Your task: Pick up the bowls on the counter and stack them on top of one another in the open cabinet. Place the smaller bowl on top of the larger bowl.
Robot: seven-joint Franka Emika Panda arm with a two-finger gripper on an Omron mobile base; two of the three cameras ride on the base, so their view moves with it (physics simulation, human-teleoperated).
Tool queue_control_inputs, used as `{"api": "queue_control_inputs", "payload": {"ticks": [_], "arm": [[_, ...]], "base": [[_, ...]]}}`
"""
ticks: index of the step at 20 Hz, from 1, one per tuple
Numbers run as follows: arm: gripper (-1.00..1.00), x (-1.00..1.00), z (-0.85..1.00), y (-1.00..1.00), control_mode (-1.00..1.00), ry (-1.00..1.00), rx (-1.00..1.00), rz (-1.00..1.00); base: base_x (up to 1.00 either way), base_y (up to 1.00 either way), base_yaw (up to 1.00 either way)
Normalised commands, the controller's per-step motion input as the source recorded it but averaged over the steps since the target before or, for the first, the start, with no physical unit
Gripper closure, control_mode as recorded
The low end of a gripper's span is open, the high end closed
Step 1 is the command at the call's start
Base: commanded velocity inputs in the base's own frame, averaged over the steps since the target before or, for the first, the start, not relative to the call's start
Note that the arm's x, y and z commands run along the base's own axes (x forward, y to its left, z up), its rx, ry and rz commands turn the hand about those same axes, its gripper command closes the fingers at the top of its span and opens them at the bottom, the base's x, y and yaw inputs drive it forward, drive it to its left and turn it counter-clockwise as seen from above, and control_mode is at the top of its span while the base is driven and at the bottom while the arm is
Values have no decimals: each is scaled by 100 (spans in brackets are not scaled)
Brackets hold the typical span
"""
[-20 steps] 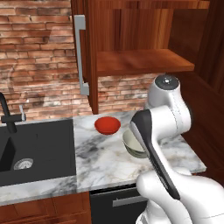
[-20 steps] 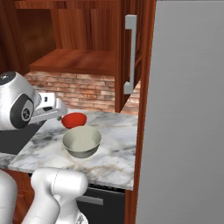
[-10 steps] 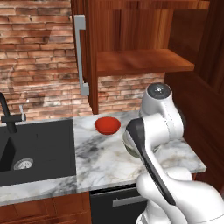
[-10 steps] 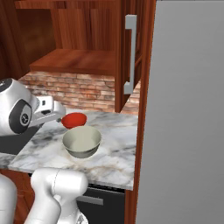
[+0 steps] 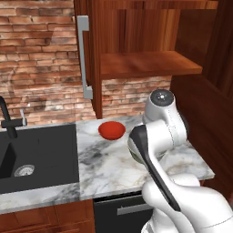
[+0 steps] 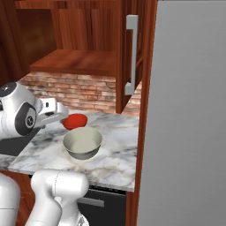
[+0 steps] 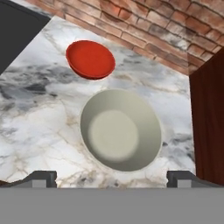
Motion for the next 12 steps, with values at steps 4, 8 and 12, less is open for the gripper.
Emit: {"api": "queue_control_inputs", "payload": {"ticks": [4, 8, 12], "arm": [[-100, 21, -5, 2, -100, 0, 0, 0], [-100, 16, -4, 11, -100, 0, 0, 0], [-100, 13, -9, 15, -100, 0, -2, 0]], "base": [[0, 0, 0], [0, 0, 0], [0, 0, 0]]}}
